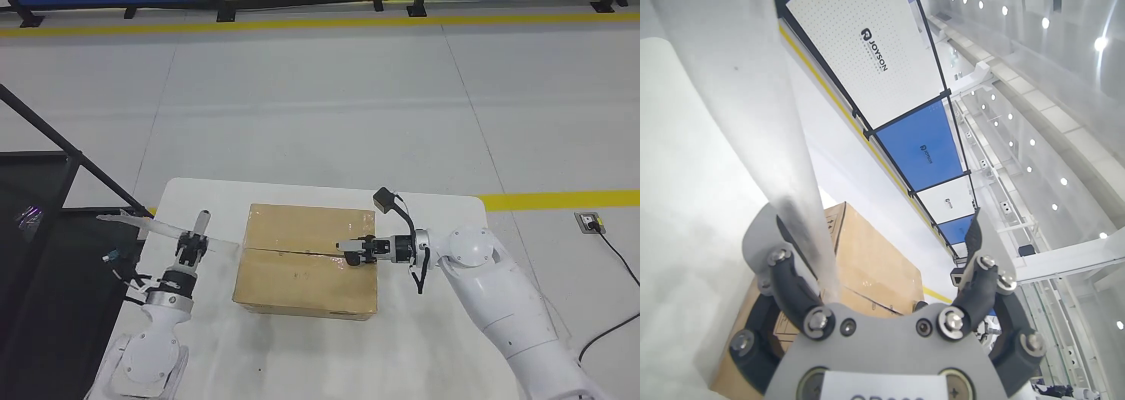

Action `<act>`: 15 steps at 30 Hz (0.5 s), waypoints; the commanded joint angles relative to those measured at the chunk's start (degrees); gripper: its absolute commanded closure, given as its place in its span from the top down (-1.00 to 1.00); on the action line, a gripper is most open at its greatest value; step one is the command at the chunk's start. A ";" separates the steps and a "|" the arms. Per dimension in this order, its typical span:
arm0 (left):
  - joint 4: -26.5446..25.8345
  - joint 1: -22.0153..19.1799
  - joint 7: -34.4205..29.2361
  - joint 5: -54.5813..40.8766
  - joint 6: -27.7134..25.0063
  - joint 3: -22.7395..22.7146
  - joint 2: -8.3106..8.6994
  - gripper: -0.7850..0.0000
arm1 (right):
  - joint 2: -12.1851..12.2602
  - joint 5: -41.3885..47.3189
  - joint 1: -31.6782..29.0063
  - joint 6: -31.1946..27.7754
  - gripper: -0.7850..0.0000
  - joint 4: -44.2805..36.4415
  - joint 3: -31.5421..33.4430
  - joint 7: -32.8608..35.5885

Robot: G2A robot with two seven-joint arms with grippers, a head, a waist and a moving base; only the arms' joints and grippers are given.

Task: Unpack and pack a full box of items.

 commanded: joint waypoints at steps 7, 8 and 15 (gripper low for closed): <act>-2.33 0.37 -1.32 3.18 -2.64 1.29 -0.24 1.00 | 0.00 0.00 0.00 0.00 1.00 0.00 0.00 0.00; -2.89 0.60 -1.42 3.96 -2.97 1.42 -0.24 1.00 | 0.00 0.00 0.00 0.00 1.00 0.00 0.00 0.00; -4.88 0.92 -1.97 9.72 -3.49 3.26 -0.43 1.00 | 0.00 0.00 0.00 0.00 1.00 0.00 0.00 0.00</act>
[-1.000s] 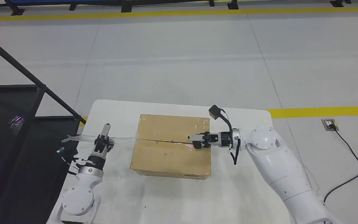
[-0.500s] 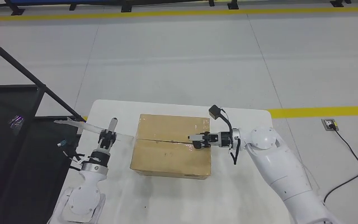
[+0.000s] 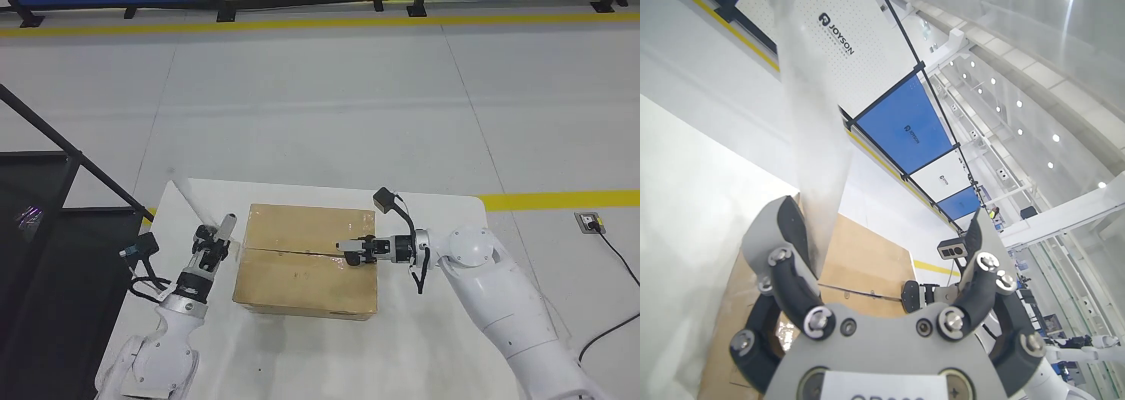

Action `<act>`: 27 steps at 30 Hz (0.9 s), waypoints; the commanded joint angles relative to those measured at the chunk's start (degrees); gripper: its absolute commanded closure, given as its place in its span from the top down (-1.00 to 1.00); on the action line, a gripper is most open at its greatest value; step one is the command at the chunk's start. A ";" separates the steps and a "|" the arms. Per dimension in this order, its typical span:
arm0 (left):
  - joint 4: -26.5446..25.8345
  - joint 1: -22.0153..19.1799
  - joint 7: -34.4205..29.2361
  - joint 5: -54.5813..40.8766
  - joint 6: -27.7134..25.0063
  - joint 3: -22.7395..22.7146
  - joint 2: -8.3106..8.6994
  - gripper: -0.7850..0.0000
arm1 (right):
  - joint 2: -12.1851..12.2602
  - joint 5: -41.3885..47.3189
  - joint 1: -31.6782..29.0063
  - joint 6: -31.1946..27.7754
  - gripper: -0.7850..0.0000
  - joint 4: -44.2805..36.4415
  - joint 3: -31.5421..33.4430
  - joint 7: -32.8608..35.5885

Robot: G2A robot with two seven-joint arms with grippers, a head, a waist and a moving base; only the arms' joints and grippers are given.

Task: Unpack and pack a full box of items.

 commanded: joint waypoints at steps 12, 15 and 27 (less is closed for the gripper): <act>1.74 -3.05 -2.30 3.41 1.32 4.12 -0.83 1.00 | 0.00 0.00 0.00 0.00 1.00 0.00 0.00 0.00; 2.25 -3.79 -3.11 3.82 1.41 4.79 -0.99 1.00 | 0.00 0.00 0.00 0.00 1.00 0.00 0.00 0.00; -0.13 0.79 -2.32 -2.28 -0.56 -1.03 -1.00 1.00 | 0.00 0.00 0.00 0.00 1.00 0.00 0.00 0.00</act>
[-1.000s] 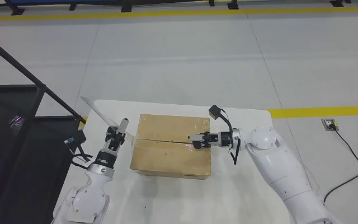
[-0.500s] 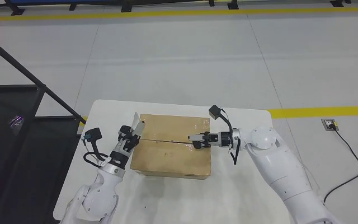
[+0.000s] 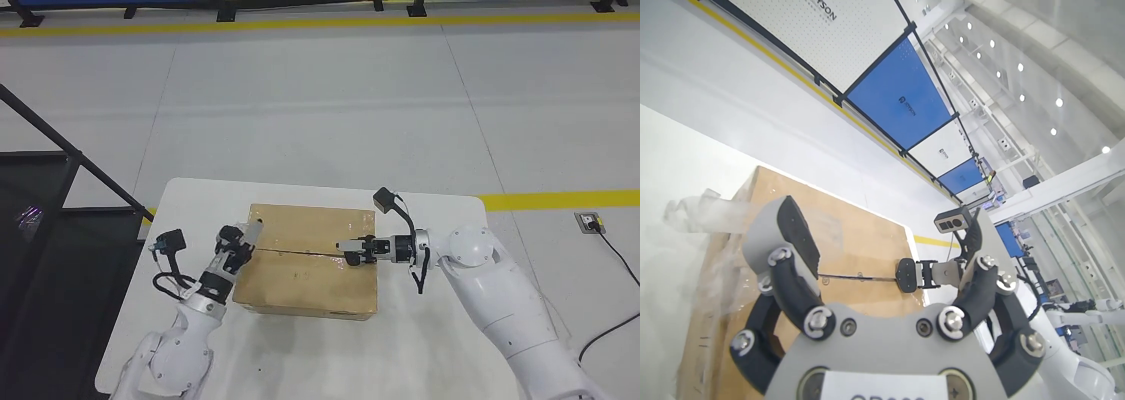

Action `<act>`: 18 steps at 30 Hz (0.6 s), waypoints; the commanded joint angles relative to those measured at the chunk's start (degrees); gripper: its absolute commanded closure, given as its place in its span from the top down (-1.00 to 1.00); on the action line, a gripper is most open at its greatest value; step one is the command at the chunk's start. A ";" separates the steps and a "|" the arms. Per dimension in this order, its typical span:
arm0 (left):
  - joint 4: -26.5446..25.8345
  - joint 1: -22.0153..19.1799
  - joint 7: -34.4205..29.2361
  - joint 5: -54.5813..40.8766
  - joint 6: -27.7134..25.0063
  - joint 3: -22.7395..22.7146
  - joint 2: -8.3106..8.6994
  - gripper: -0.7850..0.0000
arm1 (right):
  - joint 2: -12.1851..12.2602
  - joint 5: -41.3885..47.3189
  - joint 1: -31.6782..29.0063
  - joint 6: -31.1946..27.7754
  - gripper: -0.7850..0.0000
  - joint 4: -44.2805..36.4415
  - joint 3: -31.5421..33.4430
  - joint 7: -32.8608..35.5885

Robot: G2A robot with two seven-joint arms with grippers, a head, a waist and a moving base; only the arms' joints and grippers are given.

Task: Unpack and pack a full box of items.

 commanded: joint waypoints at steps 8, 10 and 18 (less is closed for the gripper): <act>11.12 -0.43 -9.87 -16.55 2.84 -11.63 0.75 1.00 | 0.00 0.00 0.00 0.00 1.00 0.00 0.00 0.00; 15.79 -3.48 -14.84 -19.54 2.64 -10.79 0.76 1.00 | 0.00 0.00 0.00 0.00 1.00 0.00 0.00 0.00; 29.51 -11.39 -25.36 -27.88 -0.76 -11.06 0.98 1.00 | 0.00 0.00 0.00 0.00 1.00 0.00 0.00 0.00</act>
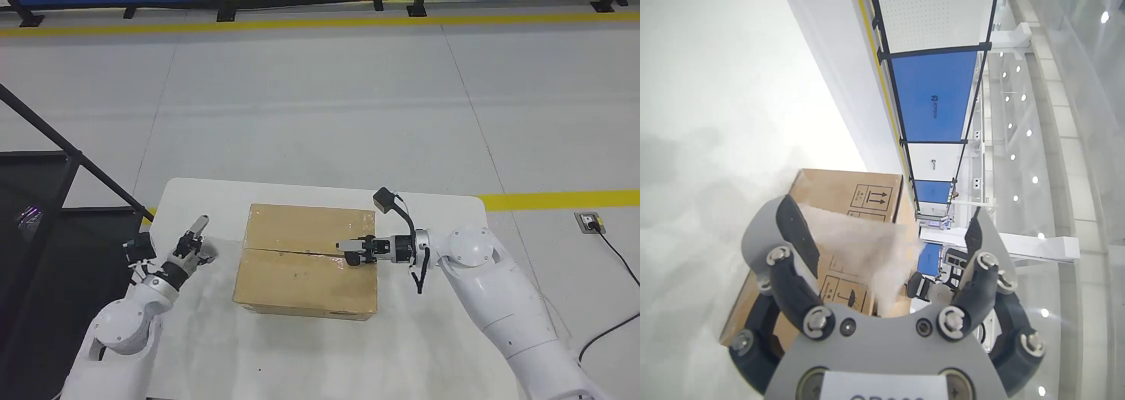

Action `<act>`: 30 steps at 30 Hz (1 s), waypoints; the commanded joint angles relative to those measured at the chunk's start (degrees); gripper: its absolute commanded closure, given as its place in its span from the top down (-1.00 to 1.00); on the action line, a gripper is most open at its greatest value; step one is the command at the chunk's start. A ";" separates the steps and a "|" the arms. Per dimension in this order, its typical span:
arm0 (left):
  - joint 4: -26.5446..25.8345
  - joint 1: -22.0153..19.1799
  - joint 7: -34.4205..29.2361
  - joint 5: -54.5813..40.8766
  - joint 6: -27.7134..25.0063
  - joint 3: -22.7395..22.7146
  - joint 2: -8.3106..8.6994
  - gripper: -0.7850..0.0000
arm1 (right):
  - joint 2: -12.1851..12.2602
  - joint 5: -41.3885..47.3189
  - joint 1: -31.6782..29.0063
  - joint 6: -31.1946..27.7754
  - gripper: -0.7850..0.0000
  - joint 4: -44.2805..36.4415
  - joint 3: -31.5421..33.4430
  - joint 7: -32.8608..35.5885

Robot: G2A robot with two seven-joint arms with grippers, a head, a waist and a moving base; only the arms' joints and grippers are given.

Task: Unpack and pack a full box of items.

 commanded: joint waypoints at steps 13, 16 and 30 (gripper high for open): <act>-3.09 9.29 -6.29 -4.44 -2.70 -7.29 1.36 1.00 | 0.00 0.00 0.00 0.00 1.00 0.00 0.00 0.00; -4.05 11.50 -7.87 -5.05 -3.71 -8.40 1.60 1.00 | 0.00 0.00 0.00 0.00 1.00 0.00 0.00 0.00; 0.42 8.99 -19.27 -17.51 -4.86 -5.57 1.57 1.00 | 0.00 0.00 0.00 0.00 1.00 0.00 0.00 0.00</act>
